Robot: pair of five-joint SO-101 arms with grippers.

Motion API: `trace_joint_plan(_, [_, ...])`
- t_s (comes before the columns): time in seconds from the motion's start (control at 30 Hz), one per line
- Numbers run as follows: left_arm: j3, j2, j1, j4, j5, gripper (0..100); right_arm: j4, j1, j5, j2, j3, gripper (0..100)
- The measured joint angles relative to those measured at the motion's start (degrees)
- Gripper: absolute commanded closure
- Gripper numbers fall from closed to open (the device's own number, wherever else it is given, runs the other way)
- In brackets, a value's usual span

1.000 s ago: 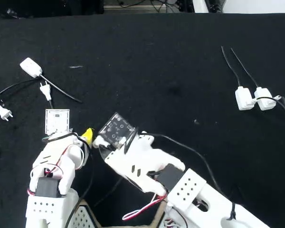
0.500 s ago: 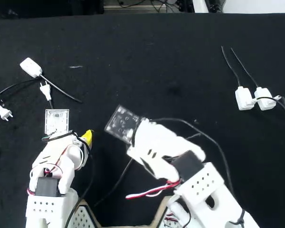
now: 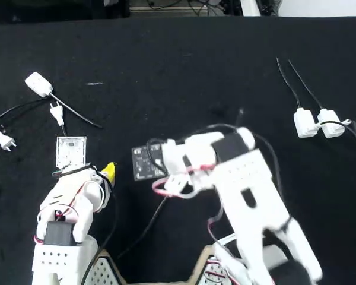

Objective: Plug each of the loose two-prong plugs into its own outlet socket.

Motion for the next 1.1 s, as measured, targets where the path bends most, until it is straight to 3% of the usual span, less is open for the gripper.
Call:
trace_joint_plan(0.33, [-1.41, 0.00, 0.00, 3.52, 0.00, 80, 0.35, 1.67, 8.79, 17.41, -13.63, 98.8])
trace_joint_plan(0.67, [-1.41, 0.00, 0.00, 3.52, 0.09, 80, -0.97, 1.76, 21.71, 18.55, -13.63, 98.8])
trace_joint_plan(0.93, [-1.58, 0.00, -0.35, 3.52, 0.00, 80, -11.60, 2.29, 23.03, 18.55, -5.98, 98.8])
trace_joint_plan(1.1, [-2.11, -0.18, -1.93, 3.52, 0.88, 80, -12.57, 2.46, 24.18, 18.55, -5.89, 98.8])
